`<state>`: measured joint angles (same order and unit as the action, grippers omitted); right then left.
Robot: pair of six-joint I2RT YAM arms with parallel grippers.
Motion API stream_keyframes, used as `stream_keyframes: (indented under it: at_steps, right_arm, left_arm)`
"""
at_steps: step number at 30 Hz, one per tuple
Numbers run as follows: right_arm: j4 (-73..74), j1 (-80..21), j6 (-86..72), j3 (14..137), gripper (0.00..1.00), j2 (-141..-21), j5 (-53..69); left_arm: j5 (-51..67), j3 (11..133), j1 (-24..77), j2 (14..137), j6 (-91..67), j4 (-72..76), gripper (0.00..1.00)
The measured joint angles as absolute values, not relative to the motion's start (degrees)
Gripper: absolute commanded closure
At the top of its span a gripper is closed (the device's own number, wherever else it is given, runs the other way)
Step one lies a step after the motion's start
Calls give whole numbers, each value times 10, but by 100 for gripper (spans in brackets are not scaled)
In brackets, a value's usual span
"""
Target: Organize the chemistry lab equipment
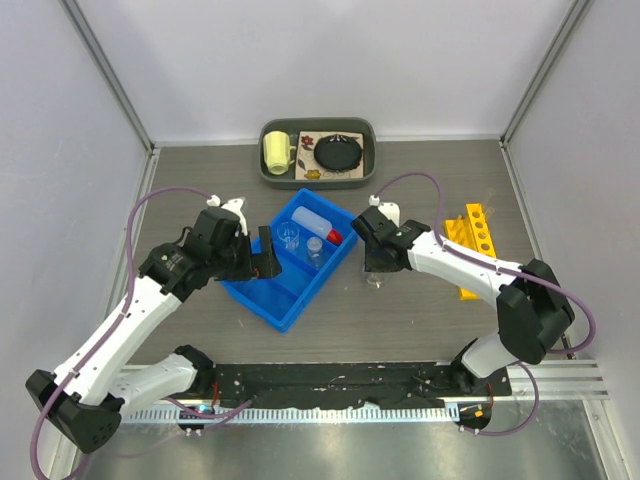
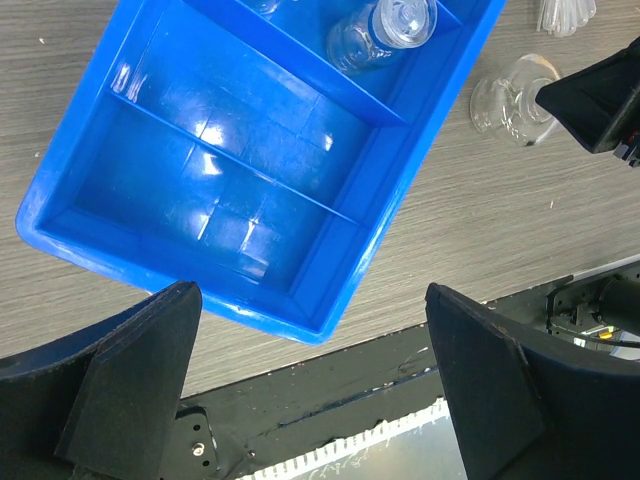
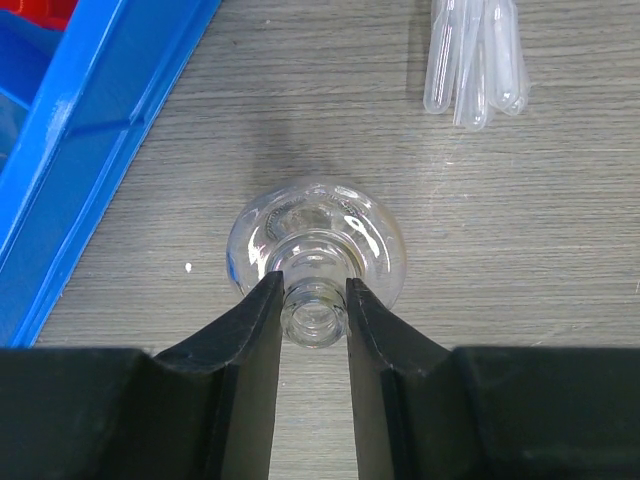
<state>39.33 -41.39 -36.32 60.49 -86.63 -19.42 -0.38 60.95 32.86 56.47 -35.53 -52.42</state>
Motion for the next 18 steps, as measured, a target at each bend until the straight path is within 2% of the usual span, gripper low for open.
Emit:
stream_keyframes:
  at_steps: [1,2,10,18]
  right_arm:
    - [393,-414,-363,605,96,-866,-194]
    - [393,-414,-363,605,99,-866,-194]
    - [435,-417,-362,623,99,-866,-205]
    - [526,-474,-361,756,99,-868,-243]
  left_arm:
    - [-4,609,329,565,-355,-524,0]
    - [-4,609,329,565,-355,-524,0]
    - [-4,609,329,558,-355,-524,0]
    - [-4,609,329,513,-356,-526,0]
